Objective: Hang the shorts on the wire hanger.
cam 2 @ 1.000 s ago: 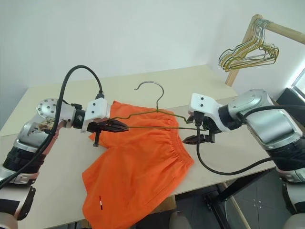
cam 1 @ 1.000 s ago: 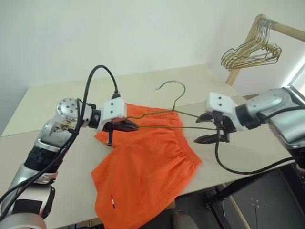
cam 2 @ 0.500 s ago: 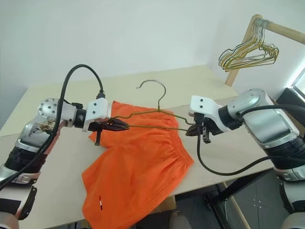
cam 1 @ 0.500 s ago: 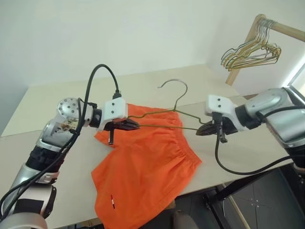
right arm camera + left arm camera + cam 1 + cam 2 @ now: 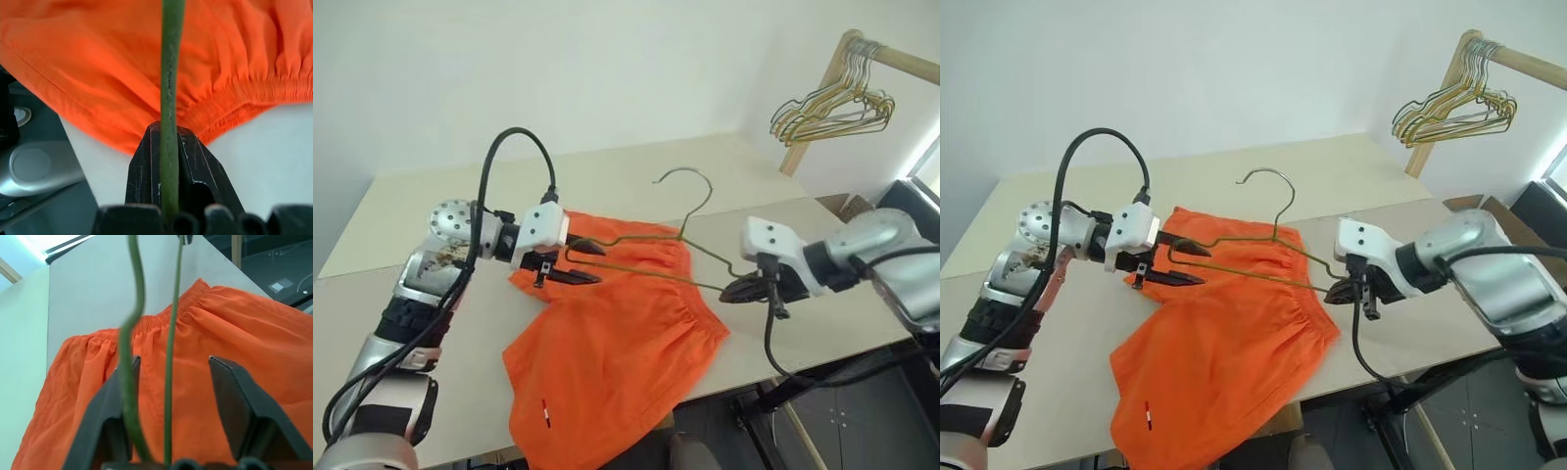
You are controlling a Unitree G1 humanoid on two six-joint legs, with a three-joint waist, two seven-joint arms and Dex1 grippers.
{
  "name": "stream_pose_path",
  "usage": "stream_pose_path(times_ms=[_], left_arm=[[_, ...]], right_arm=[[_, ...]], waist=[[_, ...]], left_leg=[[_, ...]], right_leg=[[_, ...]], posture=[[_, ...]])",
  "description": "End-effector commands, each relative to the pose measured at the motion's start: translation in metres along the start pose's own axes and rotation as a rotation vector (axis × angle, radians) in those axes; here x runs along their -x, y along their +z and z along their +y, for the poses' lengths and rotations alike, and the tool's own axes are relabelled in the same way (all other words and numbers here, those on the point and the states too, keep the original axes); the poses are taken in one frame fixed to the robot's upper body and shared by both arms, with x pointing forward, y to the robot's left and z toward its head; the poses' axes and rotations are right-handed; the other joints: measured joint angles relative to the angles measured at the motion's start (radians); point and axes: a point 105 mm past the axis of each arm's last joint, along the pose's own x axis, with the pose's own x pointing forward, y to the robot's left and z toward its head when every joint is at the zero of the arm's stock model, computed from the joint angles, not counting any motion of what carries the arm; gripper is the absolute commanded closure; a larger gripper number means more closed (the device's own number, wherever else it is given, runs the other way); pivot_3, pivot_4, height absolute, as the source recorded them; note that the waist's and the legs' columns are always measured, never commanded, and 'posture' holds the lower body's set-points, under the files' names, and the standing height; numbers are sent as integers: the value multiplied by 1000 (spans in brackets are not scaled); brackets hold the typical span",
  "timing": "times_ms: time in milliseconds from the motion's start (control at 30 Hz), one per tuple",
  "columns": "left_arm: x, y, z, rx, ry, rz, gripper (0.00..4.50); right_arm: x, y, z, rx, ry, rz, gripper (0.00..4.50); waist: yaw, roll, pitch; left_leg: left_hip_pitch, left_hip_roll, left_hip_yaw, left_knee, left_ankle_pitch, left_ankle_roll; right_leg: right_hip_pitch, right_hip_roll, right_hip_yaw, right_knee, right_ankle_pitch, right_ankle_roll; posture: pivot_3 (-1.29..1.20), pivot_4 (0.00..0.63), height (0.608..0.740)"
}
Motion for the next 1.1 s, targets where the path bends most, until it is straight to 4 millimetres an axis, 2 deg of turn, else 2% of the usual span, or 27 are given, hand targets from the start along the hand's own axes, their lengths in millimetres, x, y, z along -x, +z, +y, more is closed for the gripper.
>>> stream_pose_path(times_ms=[33,100,167,267,333,400,500,567,700,833,1100], left_arm=[[18,2,17,-26,84,2,603],[26,-1,22,4,128,-3,30],[30,-1,23,35,151,-23,30],[26,1,21,47,193,-59,30],[18,4,10,78,149,-98,30],[7,11,-2,88,127,-164,30],[1,17,-9,72,131,-201,30],[-2,19,-13,72,134,-206,30],[-7,22,-20,84,141,-223,30],[-5,20,-25,89,138,-211,30],[-3,19,-29,102,153,-208,30]], right_arm=[[14,2,13,-79,-33,-65,4500],[15,-9,22,-197,-42,-85,4500],[15,-20,29,-308,-47,-106,4500],[14,-40,35,-511,-72,-128,4500],[13,-59,35,-692,-95,-145,4500],[11,-86,39,-883,-135,-139,4500],[7,-108,46,-1024,-166,-117,4500],[5,-116,48,-1071,-170,-112,4500],[1,-120,51,-1104,-146,-102,4500],[4,-113,56,-1077,-104,-105,4500],[5,-108,76,-1060,1,-62,4500]], waist=[[-1,0,-1],[-1,0,-3],[-2,-1,-4],[-2,-2,-8],[0,-3,-11],[3,-5,-19],[9,-4,-22],[10,-4,-25],[0,1,-32],[-2,5,-36],[8,4,-37]], left_leg=[[0,0,0,0,-2,3],[0,0,0,0,-2,3],[0,0,0,0,-2,3],[1,0,0,1,-2,4],[3,0,0,1,-3,5],[4,1,0,0,-4,6],[4,1,0,1,-5,7],[4,1,1,1,-5,6],[8,2,1,0,-5,6],[9,2,2,-1,-5,6],[9,2,2,-1,-6,7]], right_leg=[[0,0,0,0,0,0],[0,0,0,0,0,0],[0,1,0,0,0,0],[1,0,1,0,0,0],[3,0,2,0,0,0],[5,1,1,0,0,0],[5,-1,2,0,0,0],[5,-1,2,0,0,0],[8,0,3,0,0,0],[9,2,4,0,0,0],[10,3,3,-2,0,1]], posture=[[-140,0,740],[-141,1,740],[-148,9,740],[-147,10,740],[-152,10,740],[-156,5,740],[-158,0,740],[-158,0,740],[-151,0,740],[-136,0,740],[-115,13,740]])
